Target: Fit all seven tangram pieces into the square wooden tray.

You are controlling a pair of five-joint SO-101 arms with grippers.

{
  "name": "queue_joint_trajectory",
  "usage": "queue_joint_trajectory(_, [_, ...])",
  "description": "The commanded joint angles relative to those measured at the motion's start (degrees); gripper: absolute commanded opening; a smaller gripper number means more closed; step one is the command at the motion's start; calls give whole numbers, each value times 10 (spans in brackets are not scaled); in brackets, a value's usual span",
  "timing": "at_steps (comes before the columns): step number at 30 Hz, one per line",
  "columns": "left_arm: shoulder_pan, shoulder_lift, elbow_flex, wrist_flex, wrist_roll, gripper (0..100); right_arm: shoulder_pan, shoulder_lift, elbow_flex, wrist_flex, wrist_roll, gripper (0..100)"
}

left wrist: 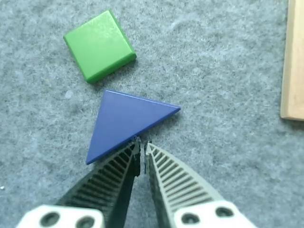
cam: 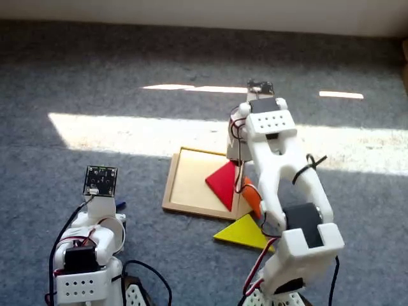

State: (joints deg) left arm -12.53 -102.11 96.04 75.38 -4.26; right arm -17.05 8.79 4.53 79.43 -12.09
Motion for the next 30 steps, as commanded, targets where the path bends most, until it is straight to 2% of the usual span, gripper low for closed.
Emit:
queue_joint_trajectory(1, [-7,-23,11,4,-4,43,15,-79,29,0,20,386])
queue_joint_trajectory(10, [-7,-23,11,4,-4,43,12,-169,120,-18,21,386])
queue_joint_trajectory(15, [-7,-23,11,4,-4,43,-7,-258,190,-7,95,386])
queue_joint_trajectory(21, [-7,-23,11,4,-4,43,-64,-338,298,-25,165,386])
queue_joint_trajectory(26, [-7,-23,11,4,-4,43,-152,-380,398,-27,213,386])
queue_joint_trajectory(30, [-7,-23,11,4,-4,43,-203,-387,481,-87,230,386])
